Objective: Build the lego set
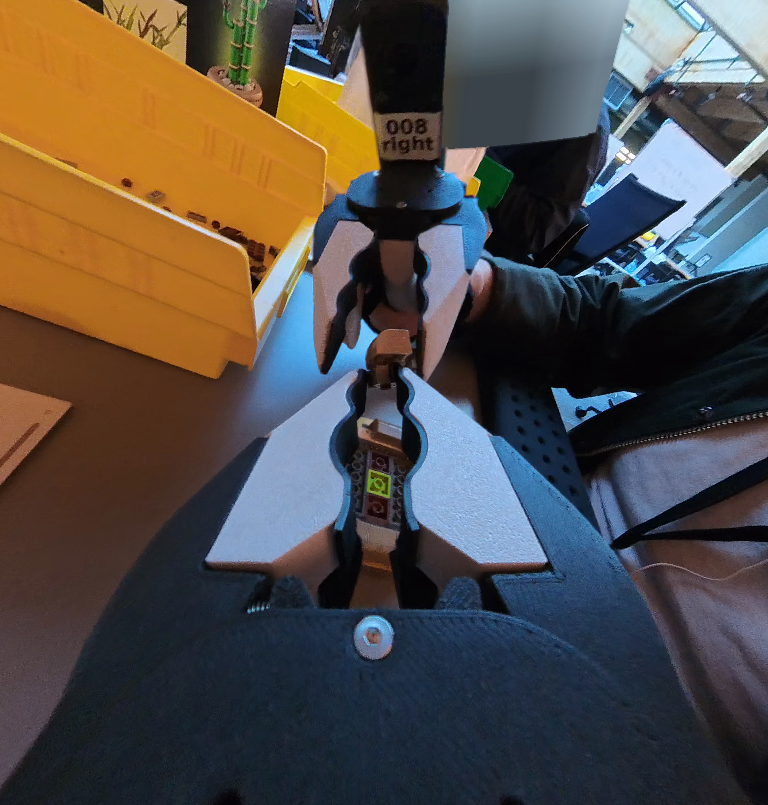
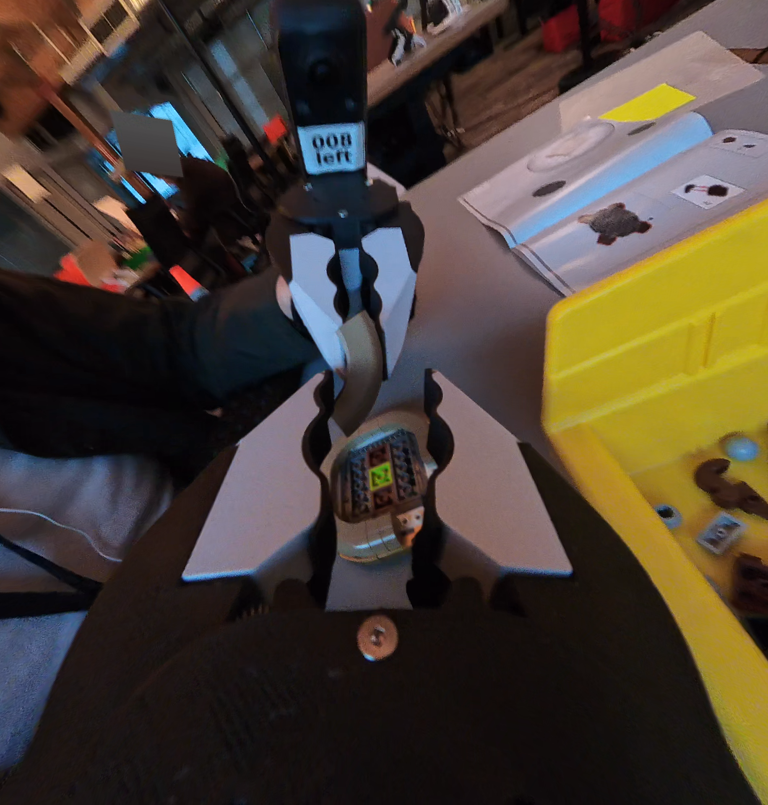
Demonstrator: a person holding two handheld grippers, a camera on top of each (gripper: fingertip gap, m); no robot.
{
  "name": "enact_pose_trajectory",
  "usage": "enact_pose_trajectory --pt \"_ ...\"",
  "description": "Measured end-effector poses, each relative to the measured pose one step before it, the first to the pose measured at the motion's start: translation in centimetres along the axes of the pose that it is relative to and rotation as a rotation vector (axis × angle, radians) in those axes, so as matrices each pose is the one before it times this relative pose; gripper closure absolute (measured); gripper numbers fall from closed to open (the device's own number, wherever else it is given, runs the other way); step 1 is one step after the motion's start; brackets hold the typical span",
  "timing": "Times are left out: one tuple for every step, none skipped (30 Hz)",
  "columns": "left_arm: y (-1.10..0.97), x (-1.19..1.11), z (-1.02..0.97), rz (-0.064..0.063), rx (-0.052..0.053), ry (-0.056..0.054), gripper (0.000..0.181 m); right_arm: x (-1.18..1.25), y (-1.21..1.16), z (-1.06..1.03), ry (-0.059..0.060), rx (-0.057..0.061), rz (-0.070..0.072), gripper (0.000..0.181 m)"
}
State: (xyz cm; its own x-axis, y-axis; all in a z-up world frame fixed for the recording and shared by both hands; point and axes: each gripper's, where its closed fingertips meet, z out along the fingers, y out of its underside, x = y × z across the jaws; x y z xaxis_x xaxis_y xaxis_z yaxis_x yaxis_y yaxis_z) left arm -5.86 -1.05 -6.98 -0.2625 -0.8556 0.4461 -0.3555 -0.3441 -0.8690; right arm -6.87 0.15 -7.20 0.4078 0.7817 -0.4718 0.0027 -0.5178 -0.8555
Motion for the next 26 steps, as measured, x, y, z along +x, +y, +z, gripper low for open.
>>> enact_pose_trajectory --pt "0.212 -0.23 -0.012 -0.0008 -0.0113 -0.0123 0.17 0.095 0.363 -0.005 0.0157 -0.0221 -0.0227 0.142" --pt "0.149 -0.13 0.017 -0.0021 -0.008 -0.0053 0.17 -0.019 0.342 0.051 0.0033 -0.0207 -0.0108 0.143" --pt "0.079 -0.032 0.013 -0.0036 -0.0046 0.0002 0.17 -0.099 0.344 0.112 -0.0069 -0.02 -0.0004 0.145" --pt "0.085 0.017 0.011 -0.0005 -0.0051 0.002 0.17 -0.153 0.236 0.168 -0.0147 -0.0114 0.0101 0.148" --pt "0.069 0.087 0.021 0.0019 -0.0057 0.0047 0.17 -0.277 0.087 0.147 -0.0261 -0.0008 0.0184 0.151" --pt "0.039 0.044 0.008 0.002 -0.0043 0.0007 0.17 -0.314 -0.013 0.121 -0.0307 0.0057 0.0238 0.155" --pt "0.035 0.0 0.001 0.0043 -0.0045 -0.0034 0.17 -0.153 -0.017 0.054 -0.0215 0.0041 0.0255 0.156" --pt "0.049 -0.043 -0.008 0.0061 -0.0041 -0.0062 0.17 0.062 0.016 -0.019 -0.0064 0.0004 0.0203 0.161" --pt "0.027 0.025 0.003 0.0055 -0.0031 -0.0009 0.17 0.005 -0.015 -0.016 -0.0071 0.0004 0.0166 0.162" --pt "0.025 0.046 -0.008 0.0044 -0.0038 0.0004 0.17 0.004 0.028 0.0 -0.0067 -0.0034 0.0185 0.164" --pt "0.035 0.068 -0.013 0.0079 -0.0038 0.0006 0.17 -0.018 0.025 -0.011 -0.0089 -0.0013 0.0201 0.165" --pt "0.047 0.123 -0.002 0.0116 -0.0064 0.0019 0.17 -0.056 0.034 -0.016 -0.0152 -0.0018 0.0276 0.166" --pt "0.014 0.114 0.0 0.0145 -0.0057 -0.0012 0.17 -0.127 0.024 -0.013 -0.0223 -0.0016 0.0379 0.167" --pt "0.002 0.107 -0.029 0.0144 -0.005 -0.0019 0.17 -0.113 -0.03 -0.025 -0.0209 0.0016 0.0367 0.167" --pt "0.013 0.147 -0.036 0.011 -0.0049 0.0027 0.17 -0.135 -0.011 -0.022 -0.0224 0.0013 0.0278 0.167" --pt "0.047 0.138 -0.037 0.0105 -0.0057 0.0033 0.17 -0.137 -0.01 -0.041 -0.022 0.0006 0.0249 0.167" --pt "-0.041 0.082 -0.056 0.0103 0.0011 -0.0004 0.17 -0.105 -0.095 -0.071 -0.0201 0.0054 0.0269 0.168" --pt "-0.092 0.053 -0.066 0.0068 0.0044 0.0003 0.17 -0.11 -0.153 -0.092 -0.0202 0.0093 0.0271 0.168" --pt "-0.106 0.087 -0.071 0.002 0.0075 0.0064 0.17 -0.164 -0.234 -0.149 -0.0222 0.0142 0.021 0.167" --pt "-0.053 0.027 -0.068 -0.0025 0.0043 0.0049 0.17 -0.213 -0.283 -0.207 -0.0238 0.0184 0.0159 0.167" --pt "0.033 -0.152 -0.087 0.0 0.0005 -0.005 0.17 -0.196 -0.233 -0.24 -0.0201 0.0133 0.0119 0.167" --pt "0.025 -0.347 -0.113 0.0029 0.003 -0.0159 0.17 -0.123 -0.105 -0.258 -0.0119 0.0051 0.0042 0.167" --pt "0.027 -0.645 -0.159 -0.0001 0.0055 -0.0318 0.17 -0.096 -0.042 -0.227 -0.0089 0.002 -0.0037 0.167" --pt "0.147 -0.904 -0.202 -0.0089 0.0009 -0.0426 0.17 -0.46 -0.131 -0.2 -0.0333 0.0096 0.006 0.167" --pt "0.497 -1.08 -0.163 -0.0198 -0.0194 -0.0457 0.17 -0.702 -0.243 -0.173 -0.0517 0.0162 0.023 0.167" --pt "0.946 -1.135 -0.095 -0.0214 -0.0492 -0.0426 0.169 -0.76 -0.277 -0.12 -0.0555 0.0186 0.0249 0.167"
